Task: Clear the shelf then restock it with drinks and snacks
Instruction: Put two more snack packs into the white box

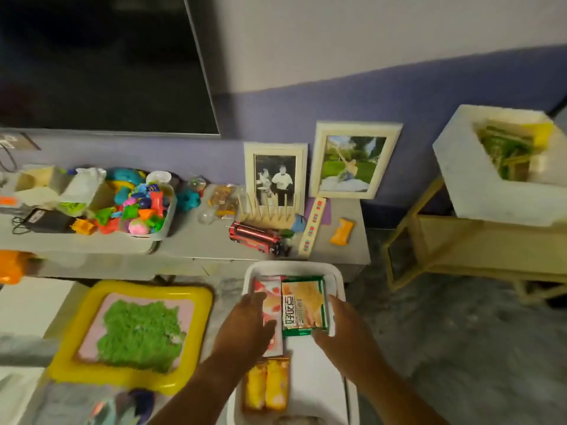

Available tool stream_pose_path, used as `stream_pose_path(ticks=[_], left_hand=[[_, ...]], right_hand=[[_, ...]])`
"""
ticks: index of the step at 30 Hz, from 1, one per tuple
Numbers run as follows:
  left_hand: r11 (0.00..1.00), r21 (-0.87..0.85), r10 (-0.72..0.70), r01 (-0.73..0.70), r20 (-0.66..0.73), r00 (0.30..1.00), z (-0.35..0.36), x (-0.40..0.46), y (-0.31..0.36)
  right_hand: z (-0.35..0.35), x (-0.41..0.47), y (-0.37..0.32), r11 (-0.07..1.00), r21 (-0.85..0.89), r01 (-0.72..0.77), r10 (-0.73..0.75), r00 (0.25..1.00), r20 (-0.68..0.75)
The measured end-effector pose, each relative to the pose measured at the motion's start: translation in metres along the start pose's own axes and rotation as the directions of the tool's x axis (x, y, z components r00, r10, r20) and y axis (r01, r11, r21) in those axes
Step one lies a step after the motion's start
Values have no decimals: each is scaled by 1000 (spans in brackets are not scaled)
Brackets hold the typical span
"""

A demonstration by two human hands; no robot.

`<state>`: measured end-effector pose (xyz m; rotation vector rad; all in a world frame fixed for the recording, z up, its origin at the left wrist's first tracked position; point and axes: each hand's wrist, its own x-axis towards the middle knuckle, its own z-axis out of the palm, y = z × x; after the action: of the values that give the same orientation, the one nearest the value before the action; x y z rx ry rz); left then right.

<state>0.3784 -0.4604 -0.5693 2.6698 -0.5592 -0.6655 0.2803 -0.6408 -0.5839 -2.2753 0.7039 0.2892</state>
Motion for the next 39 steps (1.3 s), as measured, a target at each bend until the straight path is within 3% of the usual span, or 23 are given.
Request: stream_pose_path(ticks=[4,8,11,14,22,24,27,29,31,34,39], left_hand=[[995,-87,-52,57,57,997,66,43,-31],[975,-148,-156,164,61,986,119,67,-53],[988,-40,-149,147,-43,988,144,69,-47],[967,-173,-216,187,-170,961,145,70,-34],[895,-422,-245,148,-187,951,143,75,-46],[921,-378,-188,91,-229,955,141,72,-45],[986,-128,66,-108,-298,952,141,68,-39],[988,-102,90,-121,-264,960,135,70,-37],[971,-205,73,-121,-229,971,124,69,-38],[929,-336,74,-154,-240,968,82,65,-35],[821,-503,116,-269,-313,943,-26,55,-14]], right_hand=[[75,48,34,998,46,-48,49,998,-27],[120,75,56,997,1,-75,74,981,-179],[132,84,55,985,-57,-161,135,938,-320],[139,92,48,969,-113,-220,165,914,-370],[129,82,42,955,-212,-207,114,917,-382],[124,81,48,957,-235,-168,77,932,-353],[120,83,53,968,-230,-96,30,961,-275],[117,84,51,975,-213,-55,-6,962,-272],[108,81,43,991,-118,-57,22,960,-279],[81,68,28,992,-118,38,-67,965,-253],[3,42,-16,969,185,166,-105,947,-303]])
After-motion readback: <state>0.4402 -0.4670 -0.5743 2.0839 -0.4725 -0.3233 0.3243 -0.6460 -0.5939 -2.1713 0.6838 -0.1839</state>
